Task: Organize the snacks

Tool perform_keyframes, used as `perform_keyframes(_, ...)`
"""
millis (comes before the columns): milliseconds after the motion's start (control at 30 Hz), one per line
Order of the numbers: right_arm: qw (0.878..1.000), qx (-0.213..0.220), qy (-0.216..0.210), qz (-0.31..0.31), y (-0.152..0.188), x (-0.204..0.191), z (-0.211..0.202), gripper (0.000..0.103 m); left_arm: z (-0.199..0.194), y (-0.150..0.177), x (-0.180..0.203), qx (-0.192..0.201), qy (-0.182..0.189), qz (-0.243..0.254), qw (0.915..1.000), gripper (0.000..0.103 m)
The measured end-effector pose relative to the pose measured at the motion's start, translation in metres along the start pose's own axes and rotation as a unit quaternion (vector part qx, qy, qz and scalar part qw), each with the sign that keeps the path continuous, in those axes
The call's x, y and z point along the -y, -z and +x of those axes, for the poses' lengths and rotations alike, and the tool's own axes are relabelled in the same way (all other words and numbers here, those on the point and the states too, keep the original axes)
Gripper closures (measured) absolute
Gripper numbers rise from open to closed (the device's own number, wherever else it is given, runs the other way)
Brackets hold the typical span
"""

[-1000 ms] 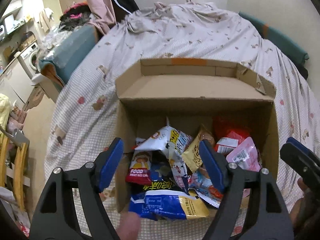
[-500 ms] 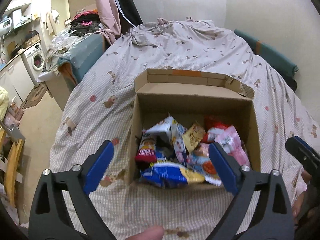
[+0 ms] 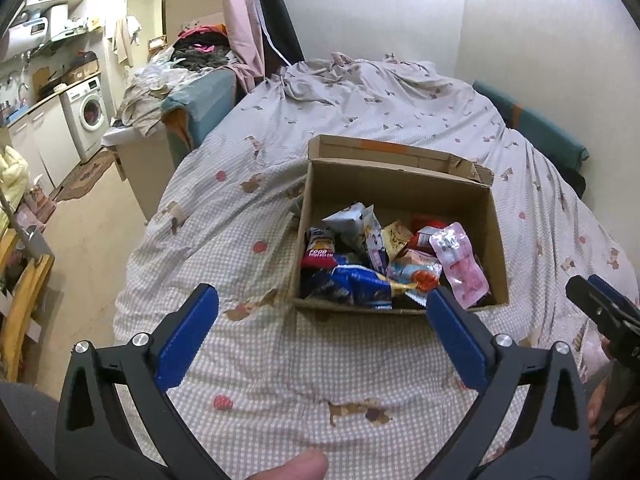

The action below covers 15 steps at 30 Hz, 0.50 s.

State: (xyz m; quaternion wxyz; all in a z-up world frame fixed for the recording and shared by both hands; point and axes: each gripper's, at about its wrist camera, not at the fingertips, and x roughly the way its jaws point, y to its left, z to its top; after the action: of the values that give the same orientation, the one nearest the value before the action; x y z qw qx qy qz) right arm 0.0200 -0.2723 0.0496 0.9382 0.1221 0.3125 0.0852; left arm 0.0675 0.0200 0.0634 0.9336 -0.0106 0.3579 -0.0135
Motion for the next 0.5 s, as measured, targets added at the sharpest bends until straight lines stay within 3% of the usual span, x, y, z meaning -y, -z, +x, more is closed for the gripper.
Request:
perform_keyframes(267,1.0,0.0,0.015,0.007,0.02,-0.007,-0.012,0.0,-0.02,0.017,-0.001,0.028,0.002,0.012,0.9995,0.0)
perform_keyframes(500,0.999,-0.007,0.037,-0.004,0.029,-0.012,-0.004,0.0,-0.016,0.023,-0.007,0.025,0.002,0.006,0.9997,0.0)
